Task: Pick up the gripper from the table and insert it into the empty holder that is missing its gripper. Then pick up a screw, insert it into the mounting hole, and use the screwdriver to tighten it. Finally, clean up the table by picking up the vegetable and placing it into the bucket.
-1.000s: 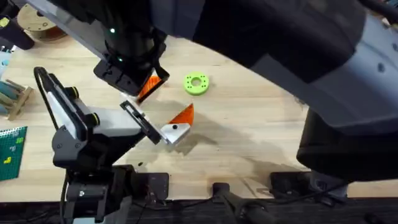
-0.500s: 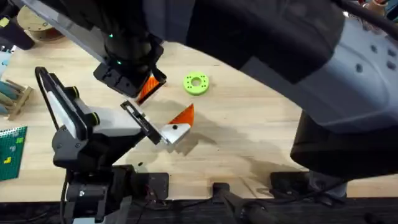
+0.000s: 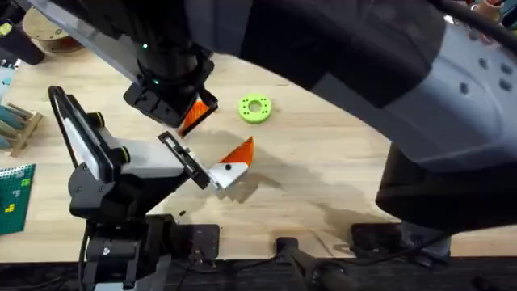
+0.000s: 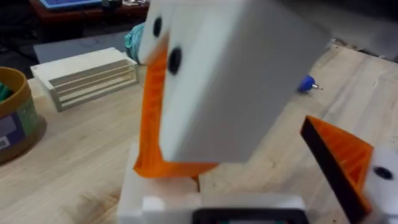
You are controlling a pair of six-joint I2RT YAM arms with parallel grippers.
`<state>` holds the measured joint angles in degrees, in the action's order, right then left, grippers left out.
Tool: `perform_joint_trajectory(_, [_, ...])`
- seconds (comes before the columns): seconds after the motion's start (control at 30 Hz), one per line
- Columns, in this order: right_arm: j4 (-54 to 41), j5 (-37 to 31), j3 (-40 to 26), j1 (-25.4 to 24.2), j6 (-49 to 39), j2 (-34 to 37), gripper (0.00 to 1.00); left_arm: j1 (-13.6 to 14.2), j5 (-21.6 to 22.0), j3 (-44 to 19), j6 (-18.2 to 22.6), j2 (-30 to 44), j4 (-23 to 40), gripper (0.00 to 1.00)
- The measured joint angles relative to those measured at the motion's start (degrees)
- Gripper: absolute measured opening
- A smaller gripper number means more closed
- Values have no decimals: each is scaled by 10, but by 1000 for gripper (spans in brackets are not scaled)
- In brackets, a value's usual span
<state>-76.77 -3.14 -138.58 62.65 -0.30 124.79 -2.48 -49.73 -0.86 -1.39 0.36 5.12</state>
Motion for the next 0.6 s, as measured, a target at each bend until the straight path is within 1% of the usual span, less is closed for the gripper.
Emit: perform_joint_trajectory(0.6, [-17, 7, -1, -3, 1, 0, 5, 0, -2, 0, -2, 0, 0, 985])
